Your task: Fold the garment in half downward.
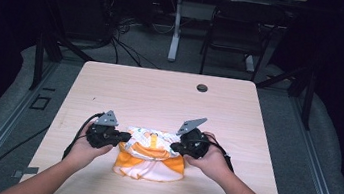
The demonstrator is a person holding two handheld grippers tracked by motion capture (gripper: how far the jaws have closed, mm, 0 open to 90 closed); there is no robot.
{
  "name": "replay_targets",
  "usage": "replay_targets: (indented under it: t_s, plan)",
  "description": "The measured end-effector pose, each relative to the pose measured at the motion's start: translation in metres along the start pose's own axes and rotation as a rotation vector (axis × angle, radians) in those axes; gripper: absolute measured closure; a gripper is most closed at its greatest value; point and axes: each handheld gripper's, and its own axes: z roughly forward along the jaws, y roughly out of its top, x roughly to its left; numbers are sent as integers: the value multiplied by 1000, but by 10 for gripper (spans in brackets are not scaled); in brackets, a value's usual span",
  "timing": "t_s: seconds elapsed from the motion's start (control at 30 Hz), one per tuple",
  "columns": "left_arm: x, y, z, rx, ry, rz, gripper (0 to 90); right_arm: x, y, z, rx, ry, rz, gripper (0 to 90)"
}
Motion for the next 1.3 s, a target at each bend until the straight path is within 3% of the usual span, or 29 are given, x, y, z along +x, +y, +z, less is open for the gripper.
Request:
replay_targets:
  t_s: [0.3, 0.77, 1.3]
  plan:
    - [0, -2, 23, 16, -40, -38, 900, -1, 3, 21, 7, 21, 13, 896]
    - [-23, -17, 19, 56, -94, 11, 900, 18, -12, 27, 46, 51, -22, 897]
    - [-28, -38, 19, 52, -112, -31, 899, 26, -35, 30, 45, 75, -8, 895]
